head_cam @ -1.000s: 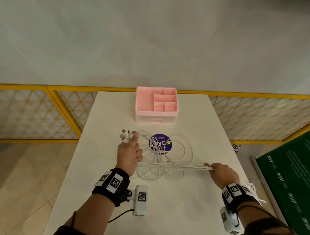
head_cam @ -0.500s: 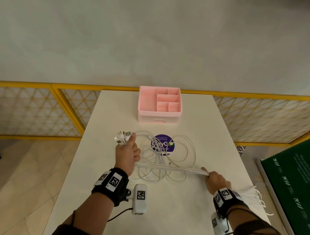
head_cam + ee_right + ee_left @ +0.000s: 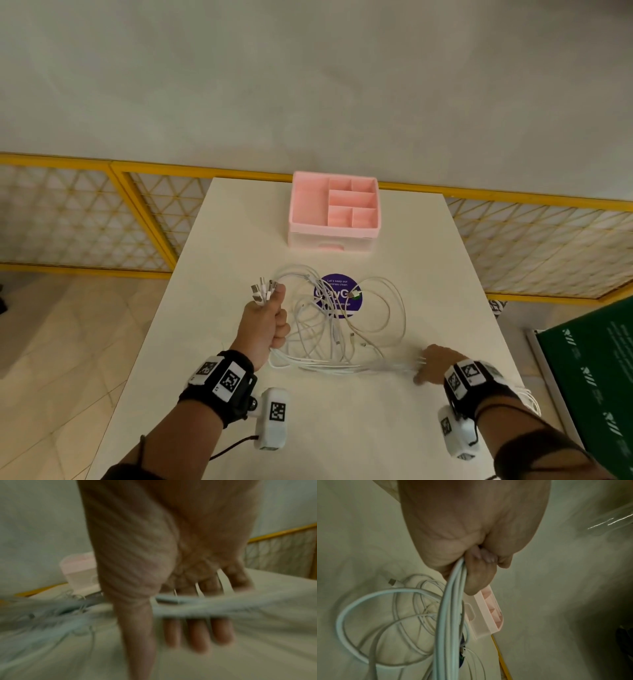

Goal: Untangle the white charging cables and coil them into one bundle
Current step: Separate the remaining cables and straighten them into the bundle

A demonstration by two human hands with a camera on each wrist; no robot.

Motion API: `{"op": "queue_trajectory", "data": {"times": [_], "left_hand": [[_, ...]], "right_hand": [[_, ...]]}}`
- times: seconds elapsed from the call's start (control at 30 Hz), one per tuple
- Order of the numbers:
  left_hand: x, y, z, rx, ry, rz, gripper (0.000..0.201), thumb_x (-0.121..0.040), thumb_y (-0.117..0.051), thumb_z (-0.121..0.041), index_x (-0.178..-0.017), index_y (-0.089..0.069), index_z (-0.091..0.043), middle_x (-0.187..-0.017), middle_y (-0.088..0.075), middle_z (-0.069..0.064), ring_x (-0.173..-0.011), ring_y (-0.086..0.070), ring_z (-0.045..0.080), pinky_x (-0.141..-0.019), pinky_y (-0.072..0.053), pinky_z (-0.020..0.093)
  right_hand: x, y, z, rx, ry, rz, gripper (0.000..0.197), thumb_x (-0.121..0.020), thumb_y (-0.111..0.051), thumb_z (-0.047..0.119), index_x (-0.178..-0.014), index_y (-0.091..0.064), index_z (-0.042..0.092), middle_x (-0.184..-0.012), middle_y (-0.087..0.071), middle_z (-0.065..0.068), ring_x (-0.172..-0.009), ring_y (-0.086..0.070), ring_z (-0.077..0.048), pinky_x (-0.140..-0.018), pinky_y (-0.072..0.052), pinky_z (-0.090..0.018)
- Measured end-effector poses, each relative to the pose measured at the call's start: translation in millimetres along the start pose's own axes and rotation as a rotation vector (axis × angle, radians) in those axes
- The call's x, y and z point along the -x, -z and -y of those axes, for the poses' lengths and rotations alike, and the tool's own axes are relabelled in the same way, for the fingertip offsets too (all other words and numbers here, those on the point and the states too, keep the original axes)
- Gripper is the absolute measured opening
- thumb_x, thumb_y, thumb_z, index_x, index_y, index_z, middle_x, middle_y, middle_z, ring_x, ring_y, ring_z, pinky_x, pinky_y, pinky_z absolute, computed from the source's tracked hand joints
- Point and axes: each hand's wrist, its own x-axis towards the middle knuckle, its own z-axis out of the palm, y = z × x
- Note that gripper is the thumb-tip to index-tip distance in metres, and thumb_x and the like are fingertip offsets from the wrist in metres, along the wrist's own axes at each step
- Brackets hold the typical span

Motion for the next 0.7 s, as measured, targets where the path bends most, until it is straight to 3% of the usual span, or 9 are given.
{"op": "queue_trajectory", "data": {"times": [0.1,0.17,0.27,0.37,0.47,0.6,0.7], "left_hand": [[0,3,2,-0.013,-0.015,-0.031,0.051,-0.097,-0.057,-0.047,-0.06,-0.029,-0.026,-0.056,-0.022,-0.005,-0.043,-0.019,0.009,-0.041,-0.014,0.018],[0,4,2,-0.003,-0.026,-0.064,0.053,-0.097,-0.057,-0.049,-0.058,-0.03,-0.024,-0.052,-0.025,-0.005,-0.041,-0.022,0.009,-0.04,-0.016,0.019],[0,4,3,0.014,-0.034,-0.092,0.06,-0.095,-0.056,-0.055,-0.049,-0.033,-0.023,-0.047,-0.028,-0.004,-0.038,-0.025,0.01,-0.039,-0.018,0.018],[0,5,3,0.034,-0.029,-0.089,0.062,-0.092,-0.056,-0.059,-0.048,-0.031,-0.023,-0.047,-0.027,-0.002,-0.037,-0.025,0.013,-0.041,-0.02,0.02],[2,7,-3,0.042,-0.04,-0.077,0.062,-0.092,-0.056,-0.059,-0.05,-0.03,-0.022,-0.048,-0.027,-0.001,-0.038,-0.026,0.014,-0.042,-0.025,0.023],[3,11,-8,0.041,-0.081,-0.058,0.06,-0.093,-0.057,-0.053,-0.05,-0.034,-0.02,-0.048,-0.03,0.002,-0.04,-0.031,0.017,-0.048,-0.039,0.029],[3,12,-10,0.016,-0.106,-0.033,0.06,-0.096,-0.056,-0.048,-0.048,-0.038,-0.019,-0.048,-0.034,0.003,-0.041,-0.035,0.019,-0.054,-0.048,0.035]], "right_hand": [[4,36,17,0.123,0.112,0.097,0.075,-0.053,-0.082,0.067,-0.111,-0.065,0.022,-0.112,-0.068,0.002,-0.105,-0.063,-0.021,-0.095,-0.049,-0.035],[5,56,35,0.077,0.186,0.085,0.073,-0.047,-0.079,0.074,-0.105,-0.068,0.029,-0.111,-0.069,0.009,-0.104,-0.062,-0.017,-0.098,-0.047,-0.037],[6,82,70,-0.084,0.29,0.022,0.048,-0.073,-0.075,0.063,-0.101,-0.07,0.023,-0.104,-0.067,0.007,-0.101,-0.062,-0.017,-0.093,-0.046,-0.035],[-10,88,98,-0.101,0.38,-0.211,0.031,-0.094,-0.061,0.04,-0.11,-0.066,0.014,-0.116,-0.063,-0.002,-0.109,-0.059,-0.022,-0.092,-0.044,-0.032],[-30,74,112,-0.109,0.372,-0.359,0.034,-0.094,-0.058,0.025,-0.127,-0.058,0.017,-0.133,-0.057,-0.008,-0.12,-0.054,-0.027,-0.102,-0.044,-0.035],[-44,53,122,-0.062,0.343,-0.291,0.056,-0.092,-0.046,0.008,-0.146,-0.039,0.023,-0.154,-0.034,-0.004,-0.129,-0.045,-0.035,-0.106,-0.043,-0.043],[-51,46,128,0.058,0.34,-0.273,0.064,-0.09,-0.045,0.003,-0.15,-0.032,0.021,-0.157,-0.027,-0.003,-0.133,-0.038,-0.036,-0.108,-0.042,-0.045]]}}
